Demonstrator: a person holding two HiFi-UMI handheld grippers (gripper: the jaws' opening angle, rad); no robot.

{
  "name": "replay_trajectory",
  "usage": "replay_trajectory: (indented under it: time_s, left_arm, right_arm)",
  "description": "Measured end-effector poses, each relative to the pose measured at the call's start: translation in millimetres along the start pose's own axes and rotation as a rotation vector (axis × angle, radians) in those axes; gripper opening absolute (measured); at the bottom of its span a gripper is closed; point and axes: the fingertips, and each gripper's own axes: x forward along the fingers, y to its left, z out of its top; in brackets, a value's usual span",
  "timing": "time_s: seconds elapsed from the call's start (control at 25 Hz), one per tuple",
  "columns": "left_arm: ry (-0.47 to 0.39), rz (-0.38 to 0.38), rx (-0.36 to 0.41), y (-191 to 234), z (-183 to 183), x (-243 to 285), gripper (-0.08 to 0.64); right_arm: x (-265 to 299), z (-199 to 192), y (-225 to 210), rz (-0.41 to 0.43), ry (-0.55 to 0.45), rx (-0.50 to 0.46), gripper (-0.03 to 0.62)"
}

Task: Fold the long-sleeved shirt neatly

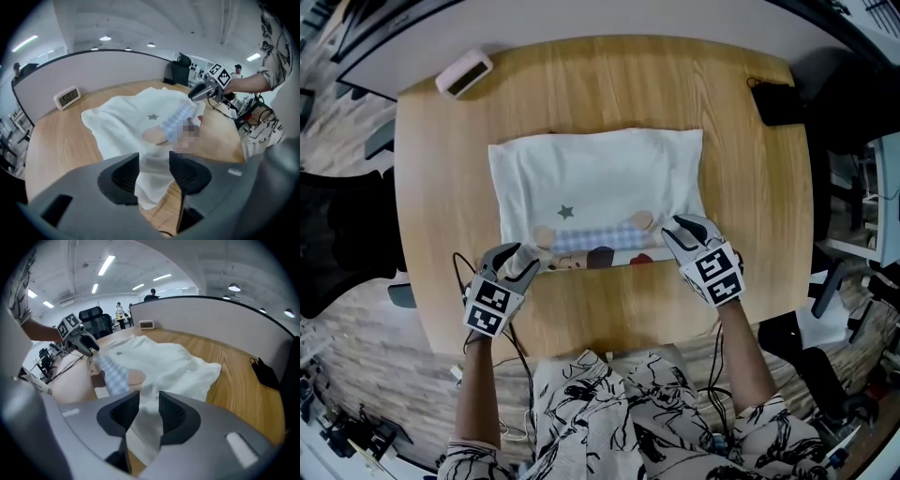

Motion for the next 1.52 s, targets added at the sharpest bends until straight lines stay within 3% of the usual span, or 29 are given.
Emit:
replay_trajectory:
  time_s: [0.16, 0.28, 0.36, 0.56, 0.68, 0.84, 1.08, 1.2, 1.28, 1.36, 1.4, 1.44, 1.48, 1.52]
  left_arm:
    - [0.073, 0.054, 0.041, 2, -37, 13, 0.204]
    - [0.058, 0.069, 0.037, 6, -30, 10, 0.201]
    - [0.051, 0.099, 0.030, 6, -24, -5, 0.199]
    - [0.105, 0.133, 0.000, 3, -54, -2, 0.187]
    - [0.101, 0.145, -0.041, 9, -58, -4, 0.190]
    - [0.145, 0.163, -0.008, 3, -68, -13, 0.175]
    - [0.167, 0.199, -0.092, 7, -87, -29, 0.169]
    - [0.030, 0.203, -0.116, 1, -64, -53, 0.169]
    - [-0.158, 0.205, -0.148, -16, -39, -83, 0.173]
    - [-0.380, 0.240, -0.166, -35, -7, -127, 0.168]
    - [-0.484, 0.265, -0.172, -45, 7, -152, 0.136]
    - [-0.571, 0.290, -0.171, -56, 18, -176, 0.077]
    - [-0.641, 0.309, -0.160, -67, 27, -198, 0.003]
    - [-0.698, 0.319, -0.144, -78, 33, -217, 0.005]
  right_arm:
    - [14, -24, -7, -0.021, 0.035, -0.038, 0.139]
    - [9, -18, -7, -0.033, 0.031, -0.123, 0.142]
    - [-8, -19, -4, -0.047, 0.025, -0.127, 0.150]
    - [-19, -69, -6, -0.105, 0.128, -0.125, 0.153]
    - [-20, -79, -11, -0.112, 0.119, -0.105, 0.160]
    - [-39, -91, -10, -0.116, 0.130, -0.098, 0.155]
    - [-53, -107, -15, -0.068, 0.051, 0.044, 0.158]
    - [-83, -73, -10, -0.004, -0.137, 0.149, 0.175]
    - [-120, -42, 0, 0.053, -0.326, 0.228, 0.173]
    - [-165, -10, 12, 0.071, -0.511, 0.244, 0.166]
    - [-188, 4, 19, 0.066, -0.594, 0.228, 0.126]
    - [-212, 16, 26, 0.055, -0.672, 0.206, 0.029]
    - [-234, 27, 34, 0.039, -0.745, 0.192, 0.012]
    - [-254, 36, 42, 0.015, -0.808, 0.187, 0.012]
